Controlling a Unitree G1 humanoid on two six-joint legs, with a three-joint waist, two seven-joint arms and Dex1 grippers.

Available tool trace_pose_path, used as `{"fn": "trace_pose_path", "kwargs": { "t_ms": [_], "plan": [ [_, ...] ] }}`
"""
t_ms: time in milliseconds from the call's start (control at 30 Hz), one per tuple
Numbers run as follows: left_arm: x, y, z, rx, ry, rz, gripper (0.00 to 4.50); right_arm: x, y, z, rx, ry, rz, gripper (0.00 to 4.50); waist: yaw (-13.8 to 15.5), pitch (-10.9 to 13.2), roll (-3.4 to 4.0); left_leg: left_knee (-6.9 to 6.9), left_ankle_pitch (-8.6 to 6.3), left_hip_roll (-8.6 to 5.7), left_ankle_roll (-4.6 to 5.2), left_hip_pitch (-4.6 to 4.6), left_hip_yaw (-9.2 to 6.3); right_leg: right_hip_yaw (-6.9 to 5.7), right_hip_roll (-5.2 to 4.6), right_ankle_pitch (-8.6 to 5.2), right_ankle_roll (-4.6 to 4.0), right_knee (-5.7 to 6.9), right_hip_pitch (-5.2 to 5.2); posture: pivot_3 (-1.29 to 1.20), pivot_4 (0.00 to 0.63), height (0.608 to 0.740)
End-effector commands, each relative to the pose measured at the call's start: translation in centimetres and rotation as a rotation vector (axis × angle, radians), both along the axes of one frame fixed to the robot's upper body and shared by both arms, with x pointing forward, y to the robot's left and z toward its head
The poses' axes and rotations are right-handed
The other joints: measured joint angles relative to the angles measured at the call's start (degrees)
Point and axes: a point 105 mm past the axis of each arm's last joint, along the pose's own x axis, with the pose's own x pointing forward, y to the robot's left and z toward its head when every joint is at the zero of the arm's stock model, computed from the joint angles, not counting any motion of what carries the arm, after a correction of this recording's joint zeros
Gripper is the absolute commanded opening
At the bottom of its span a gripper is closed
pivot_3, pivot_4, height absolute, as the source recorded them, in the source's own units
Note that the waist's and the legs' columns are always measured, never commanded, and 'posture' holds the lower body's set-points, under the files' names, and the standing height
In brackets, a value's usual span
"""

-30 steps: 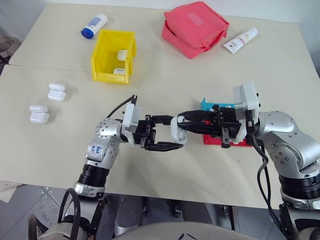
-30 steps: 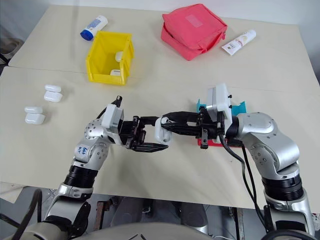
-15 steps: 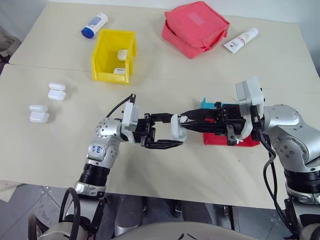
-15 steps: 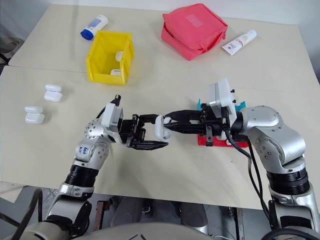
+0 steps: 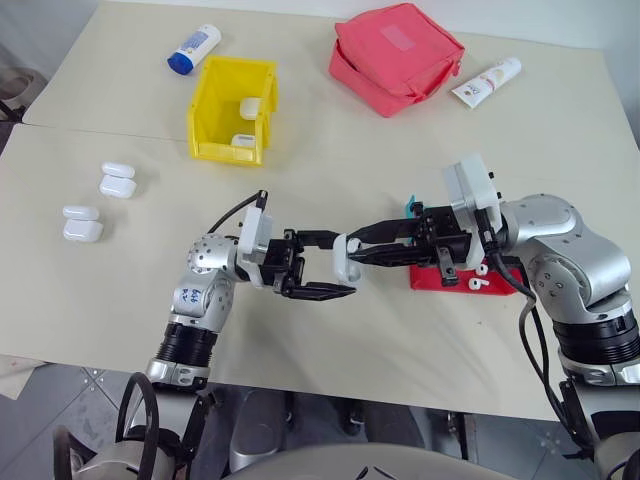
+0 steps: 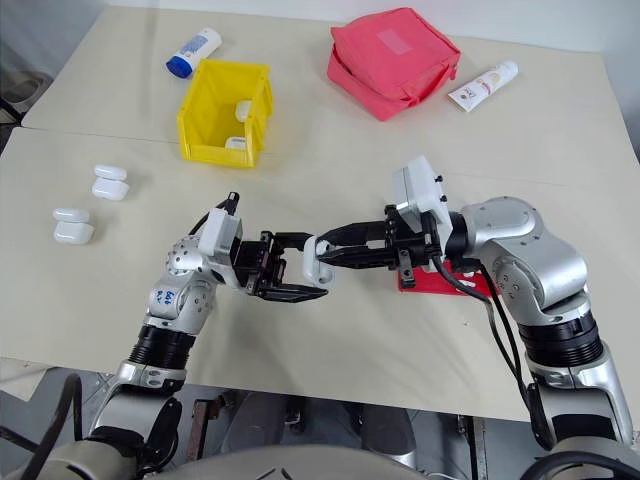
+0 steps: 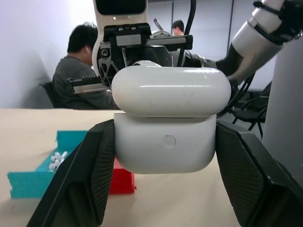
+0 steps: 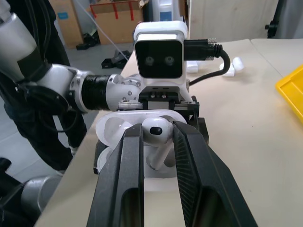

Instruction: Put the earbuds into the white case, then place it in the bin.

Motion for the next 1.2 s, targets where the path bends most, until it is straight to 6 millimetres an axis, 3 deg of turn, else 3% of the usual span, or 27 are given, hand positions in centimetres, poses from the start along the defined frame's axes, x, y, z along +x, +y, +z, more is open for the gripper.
{"fn": "trace_pose_path", "kwargs": {
  "t_ms": [33,367,800,1200],
  "plan": [
    [0.2,0.7,3.7,-0.111,-0.151,0.013,2.81,0.0,-0.4,-2.4,-0.084,0.054,-0.012,0.52,0.0,0.0,0.0,0.01,0.0,0.0,0.0,-0.02,-0.01,-0.01,0.0,0.0,0.0,0.0,0.0,0.0,0.15,0.74],
    [0.3,1.2,3.6,-0.115,-0.146,0.03,2.81,0.0,-1.2,-3.2,-0.152,0.006,-0.007,0.52,0.0,0.0,0.0,0.1,0.0,-0.01,0.0,-0.07,-0.15,-0.15,0.0,0.0,0.0,0.0,0.04,0.0,0.15,0.74],
    [0.3,1.3,3.1,-0.137,-0.101,0.037,2.81,-2.1,2.2,2.9,0.09,-0.028,0.094,0.52,-0.07,0.0,0.0,0.14,0.0,0.01,-0.01,-0.1,-0.26,-0.22,0.0,0.0,0.0,0.04,0.04,0.0,0.15,0.74],
    [0.1,1.3,2.7,-0.117,-0.07,-0.027,2.81,-1.5,2.8,3.7,0.137,-0.035,0.075,0.52,-0.03,0.0,0.0,0.17,0.0,-0.04,0.0,-0.16,-0.31,-0.28,-0.02,0.0,0.0,0.04,0.05,0.0,0.15,0.74]
  ]
}}
